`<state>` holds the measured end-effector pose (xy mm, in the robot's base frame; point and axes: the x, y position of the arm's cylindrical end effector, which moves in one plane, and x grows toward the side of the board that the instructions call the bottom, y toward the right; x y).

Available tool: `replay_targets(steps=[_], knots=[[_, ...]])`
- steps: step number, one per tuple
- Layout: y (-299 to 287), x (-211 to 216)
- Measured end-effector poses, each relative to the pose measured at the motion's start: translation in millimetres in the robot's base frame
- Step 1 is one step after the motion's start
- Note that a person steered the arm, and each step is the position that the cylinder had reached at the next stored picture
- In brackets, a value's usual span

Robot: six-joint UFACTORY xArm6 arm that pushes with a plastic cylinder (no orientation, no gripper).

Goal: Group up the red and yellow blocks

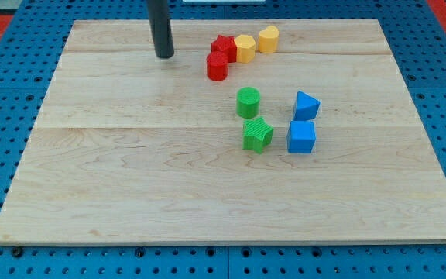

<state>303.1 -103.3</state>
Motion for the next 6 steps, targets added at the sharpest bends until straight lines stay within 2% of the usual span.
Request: replay_targets(steps=[2, 3, 6], knots=[[72, 29], [72, 24], [66, -33]])
